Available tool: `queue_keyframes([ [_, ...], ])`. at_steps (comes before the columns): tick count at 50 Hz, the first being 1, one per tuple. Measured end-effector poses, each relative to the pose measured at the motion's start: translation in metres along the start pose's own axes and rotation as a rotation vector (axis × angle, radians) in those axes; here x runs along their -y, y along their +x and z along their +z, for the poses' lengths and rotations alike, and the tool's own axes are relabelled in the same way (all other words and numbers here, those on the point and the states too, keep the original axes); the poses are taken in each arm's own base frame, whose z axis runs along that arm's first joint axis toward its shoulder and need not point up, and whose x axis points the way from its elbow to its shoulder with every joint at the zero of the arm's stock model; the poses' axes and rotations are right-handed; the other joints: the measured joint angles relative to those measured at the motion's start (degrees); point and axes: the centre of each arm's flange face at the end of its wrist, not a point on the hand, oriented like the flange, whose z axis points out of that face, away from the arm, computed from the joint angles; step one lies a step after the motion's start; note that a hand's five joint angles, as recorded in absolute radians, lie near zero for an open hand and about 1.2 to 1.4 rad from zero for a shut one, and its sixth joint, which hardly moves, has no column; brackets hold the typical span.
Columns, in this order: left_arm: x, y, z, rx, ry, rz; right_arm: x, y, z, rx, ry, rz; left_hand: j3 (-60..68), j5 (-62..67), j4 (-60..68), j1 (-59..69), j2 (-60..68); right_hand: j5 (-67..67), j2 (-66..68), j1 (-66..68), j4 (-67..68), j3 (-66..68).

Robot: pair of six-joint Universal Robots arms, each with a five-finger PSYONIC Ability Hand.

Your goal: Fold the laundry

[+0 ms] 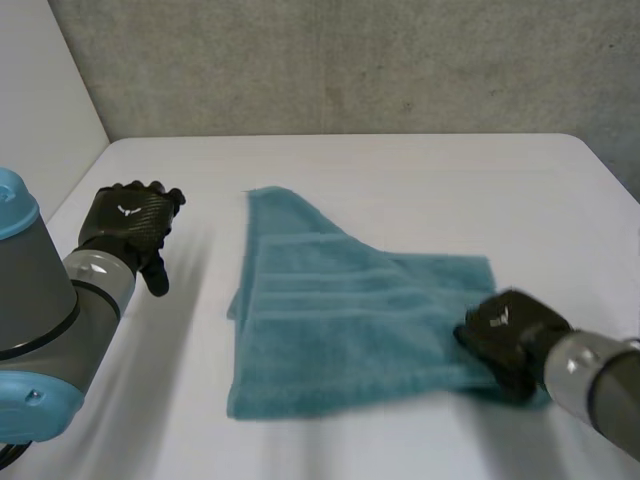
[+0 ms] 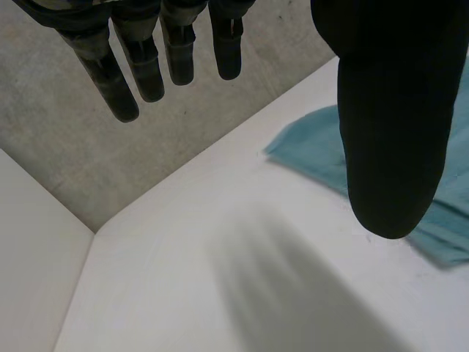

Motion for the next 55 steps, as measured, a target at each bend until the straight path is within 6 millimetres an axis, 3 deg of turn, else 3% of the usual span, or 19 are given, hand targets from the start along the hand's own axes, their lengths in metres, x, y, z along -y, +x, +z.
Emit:
queue_keyframes([
  [1,0.0,0.0,0.0,0.0,0.0,0.0,0.0,0.0,0.0,0.0,0.0,0.0,0.0,0.0,0.0,0.0,0.0,0.0,0.0,0.0,0.0,0.0],
  [3,0.0,0.0,0.0,0.0,0.005,0.0,-0.004,-0.009,-0.018,0.104,-0.05,-0.04,-0.33,-0.25,-0.28,-0.38,-0.28,-1.81,-2.11,-1.68,-2.19,-2.12],
  [4,0.001,0.0,0.0,0.0,0.006,-0.001,-0.004,-0.011,-0.022,0.129,-0.054,-0.052,-0.34,-0.3,-0.38,-0.49,-0.36,-16.89,-18.99,-14.57,-19.12,-18.82],
  [5,0.001,0.0,0.0,0.0,0.006,-0.001,-0.003,-0.012,-0.025,0.147,-0.055,-0.063,-0.34,-0.39,-0.45,-0.54,-0.46,-24.72,-26.99,-20.48,-27.15,-26.71],
  [9,0.001,0.0,0.001,0.002,0.007,-0.001,0.007,-0.007,-0.029,0.154,-0.012,-0.086,-0.69,-0.64,-0.74,-0.64,-0.76,-37.19,-38.54,-28.99,-39.19,-38.69],
  [10,0.001,0.0,0.001,0.004,0.008,-0.002,0.022,0.005,-0.026,0.107,0.063,-0.084,-0.72,-0.77,-0.87,-1.04,-0.89,-37.93,-39.5,-29.5,-39.95,-39.64],
  [13,0.001,-0.001,0.002,0.006,0.009,-0.002,0.042,0.02,-0.02,0.041,0.152,-0.059,-0.98,-0.88,-1.03,-1.09,-1.04,-42.1,-42.75,-32.56,-44.3,-43.21],
  [16,0.001,-0.002,0.002,0.009,0.009,-0.003,0.068,0.033,0.0,0.001,0.25,-0.022,-1.14,-1.03,-1.14,-1.21,-1.14,-43.51,-43.76,-33.8,-45.54,-44.24],
  [20,0.001,-0.003,0.003,0.011,0.008,-0.003,0.101,0.026,0.029,0.025,0.343,-0.021,-1.14,-1.13,-1.27,-1.35,-1.28,-43.52,-43.75,-33.8,-45.54,-44.24],
  [21,0.001,-0.003,0.003,0.011,0.008,-0.003,0.101,0.026,0.029,0.025,0.343,-0.021,-1.14,-1.13,-1.27,-1.35,-1.28,-43.52,-43.75,-33.8,-45.54,-44.24],
  [23,0.001,-0.003,0.002,0.011,0.007,-0.003,0.123,0.008,0.055,0.071,0.399,-0.043,-1.36,-1.27,-1.42,-1.48,-1.41,-43.5,-43.75,-33.8,-45.54,-44.24],
  [29,0.0,-0.003,0.002,0.012,0.002,-0.003,0.148,-0.019,0.103,0.128,0.476,-0.087,-1.47,-1.41,-1.63,-1.67,-1.66,-43.51,-43.75,-33.8,-45.54,-44.24],
  [36,-0.002,-0.004,0.002,0.013,-0.003,-0.003,0.157,-0.033,0.14,0.178,0.548,-0.094,-1.47,-1.51,-1.64,-1.67,-1.68,-43.52,-43.75,-33.8,-45.54,-44.24],
  [44,-0.003,-0.005,0.002,0.017,-0.009,-0.004,0.151,-0.05,0.172,0.237,0.577,-0.077,-1.47,-1.51,-1.65,-1.67,-1.68,-43.29,-43.75,-33.8,-45.39,-44.24],
  [52,-0.004,-0.005,0.003,0.018,-0.012,-0.004,0.142,-0.066,0.188,0.267,0.562,-0.078,-1.47,-1.51,-1.69,-1.67,-1.73,-43.21,-43.6,-33.64,-45.24,-44.08],
  [55,-0.005,-0.006,0.003,0.018,-0.014,-0.004,0.14,-0.07,0.19,0.281,0.555,-0.079,-1.47,-1.51,-1.7,-1.68,-1.75,-36.57,-37.54,-28.05,-38.11,-37.67],
])
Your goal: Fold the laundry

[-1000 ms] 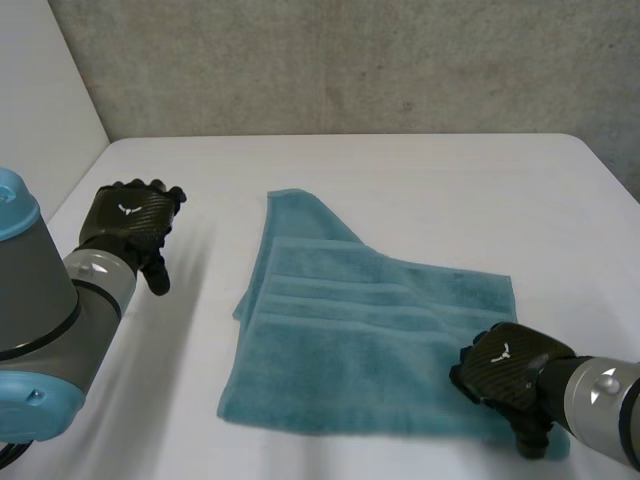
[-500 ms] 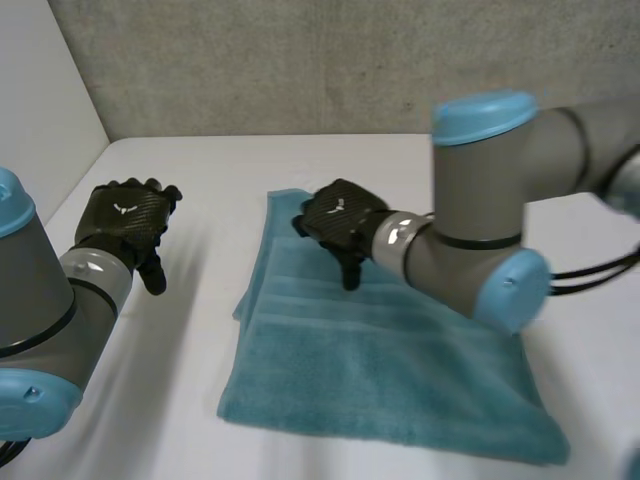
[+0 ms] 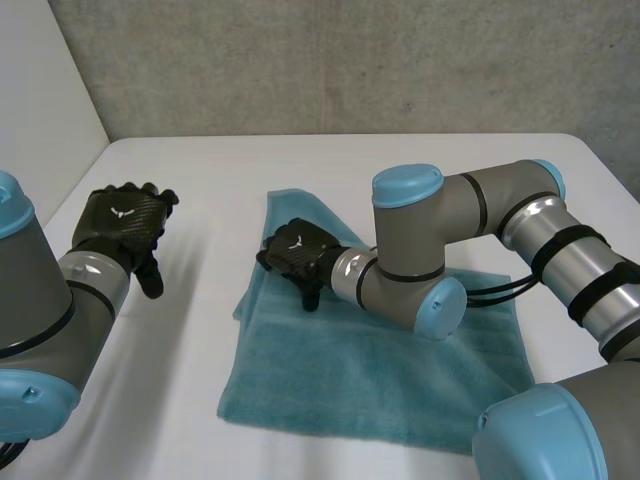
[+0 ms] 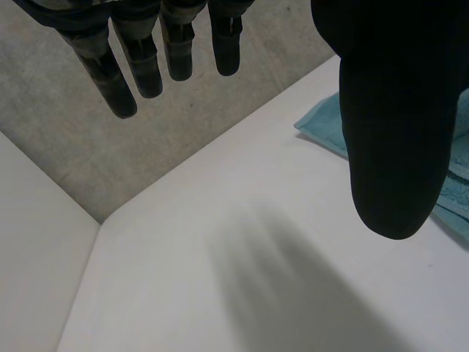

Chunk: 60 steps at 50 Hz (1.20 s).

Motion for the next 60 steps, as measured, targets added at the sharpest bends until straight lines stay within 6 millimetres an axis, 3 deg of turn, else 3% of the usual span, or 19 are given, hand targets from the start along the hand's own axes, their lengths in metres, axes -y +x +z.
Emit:
queue_keyframes([
  [10,0.0,-0.001,0.001,0.0,0.001,-0.001,0.002,-0.008,-0.007,0.083,-0.018,0.03,0.0,-0.07,-0.09,-0.23,-0.03,15.21,16.94,13.87,16.55,16.81],
  [11,0.0,-0.001,0.0,-0.003,0.002,-0.001,0.002,-0.01,-0.008,0.094,-0.021,0.034,0.0,-0.07,-0.09,-0.23,-0.04,21.76,23.63,19.57,23.14,23.26],
  [14,0.0,-0.001,0.0,-0.006,0.004,-0.001,0.002,-0.012,-0.01,0.115,-0.027,0.041,0.0,-0.07,-0.09,-0.23,-0.08,21.76,23.63,19.57,23.14,23.26],
  [15,0.001,-0.001,0.0,-0.007,0.005,-0.002,0.003,-0.012,-0.011,0.125,-0.031,0.044,0.0,-0.07,-0.09,-0.23,-0.08,34.74,36.17,29.93,35.81,35.93],
  [16,0.001,-0.001,0.0,-0.008,0.005,-0.002,0.003,-0.012,-0.012,0.129,-0.033,0.045,0.0,-0.07,-0.09,-0.23,-0.08,36.62,37.58,30.56,37.71,37.52],
  [19,0.001,-0.001,0.0,-0.009,0.008,-0.002,0.007,-0.01,-0.014,0.124,-0.034,0.043,0.0,-0.07,-0.09,-0.23,-0.08,31.49,30.3,25.5,31.24,31.33],
  [20,0.002,-0.001,0.0,-0.009,0.008,-0.002,0.008,-0.009,-0.015,0.12,-0.033,0.041,0.0,-0.07,-0.09,-0.23,-0.08,24.72,22.67,18.98,23.84,23.97],
  [21,0.002,-0.001,0.0,-0.009,0.009,-0.002,0.012,-0.007,-0.017,0.109,-0.03,0.037,0.0,-0.07,-0.09,-0.22,-0.08,8.89,7.81,6.1,7.93,8.01],
  [24,0.002,-0.001,-0.001,-0.008,0.009,-0.002,0.022,-0.002,-0.022,0.078,-0.028,0.029,0.0,-0.07,-0.09,-0.23,-0.08,0.75,0.17,0.46,0.16,0.23],
  [32,0.002,-0.001,-0.002,-0.007,0.011,-0.002,0.023,-0.006,-0.028,0.077,-0.059,0.031,0.0,-0.07,-0.09,-0.22,-0.08,-0.68,-0.81,-0.31,-1.32,-1.0],
  [42,0.0,-0.001,-0.004,-0.01,0.003,-0.001,0.018,-0.03,-0.026,0.158,-0.065,0.029,0.0,-0.07,-0.09,-0.23,-0.08,-0.65,-0.76,-0.31,-1.2,-0.95],
  [60,-0.001,-0.001,-0.004,-0.011,0.002,-0.001,0.01,-0.034,-0.022,0.163,-0.081,-0.014,0.0,-0.07,-0.14,-0.23,-0.12,7.2,8.33,6.96,8.41,8.65],
])
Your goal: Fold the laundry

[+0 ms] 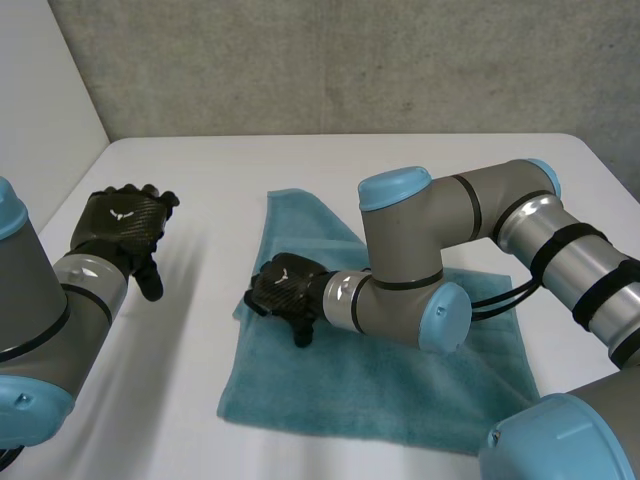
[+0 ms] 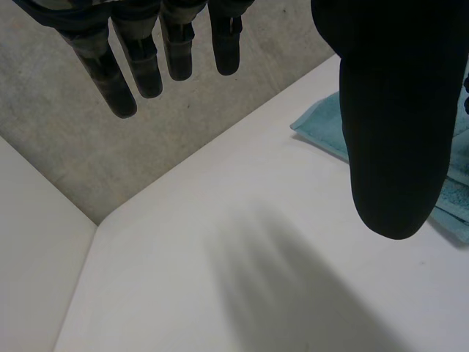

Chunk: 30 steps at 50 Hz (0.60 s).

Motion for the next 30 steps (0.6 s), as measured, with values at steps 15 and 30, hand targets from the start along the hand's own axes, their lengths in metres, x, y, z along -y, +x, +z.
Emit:
queue_keyframes([
  [15,0.0003,-0.0005,-0.0001,0.002,0.001,0.0,0.0019,0.0006,-0.0004,0.003,0.011,-0.005,0.0,0.0,0.0,0.0,-0.01,28.24,28.49,23.27,28.06,27.7],
  [30,0.0019,-0.0036,-0.001,0.011,0.007,-0.003,0.0065,0.003,-0.0018,-0.019,0.016,-0.013,0.0,0.0,0.0,0.0,-0.02,13.1,10.09,8.71,10.33,10.17],
])
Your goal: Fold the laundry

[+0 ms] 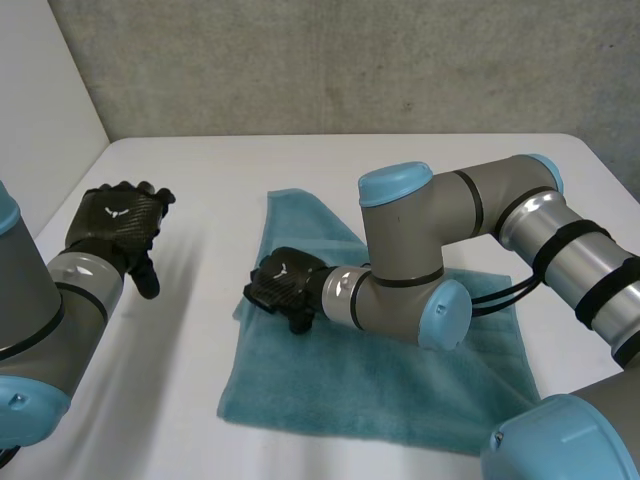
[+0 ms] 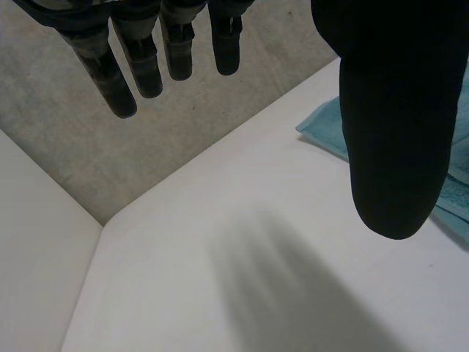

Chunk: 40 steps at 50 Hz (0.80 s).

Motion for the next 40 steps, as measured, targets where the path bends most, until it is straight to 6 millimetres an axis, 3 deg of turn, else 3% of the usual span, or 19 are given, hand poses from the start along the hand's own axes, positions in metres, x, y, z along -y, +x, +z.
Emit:
queue_keyframes([
  [3,0.0,-0.001,0.0,0.002,0.0,-0.001,0.003,0.001,0.0,-0.008,0.011,0.007,0.0,0.0,0.0,0.0,0.0,-7.59,-6.32,-5.44,-7.34,-7.18],
  [18,-0.002,-0.001,-0.001,0.002,-0.007,0.0,0.007,-0.021,0.007,0.031,0.021,0.001,0.0,0.0,0.0,0.0,0.0,-8.94,-6.99,-6.14,-8.44,-8.12],
  [26,-0.002,-0.001,-0.001,0.003,-0.008,0.0,0.002,-0.022,0.01,0.035,0.012,-0.001,0.0,0.0,0.0,0.0,0.0,-18.28,-16.72,-14.16,-17.43,-17.56],
  [40,-0.003,-0.001,-0.001,0.004,-0.009,0.0,-0.002,-0.025,0.012,0.041,0.003,0.001,0.0,0.0,0.0,0.0,0.0,-15.73,-13.84,-12.05,-14.58,-14.2],
])
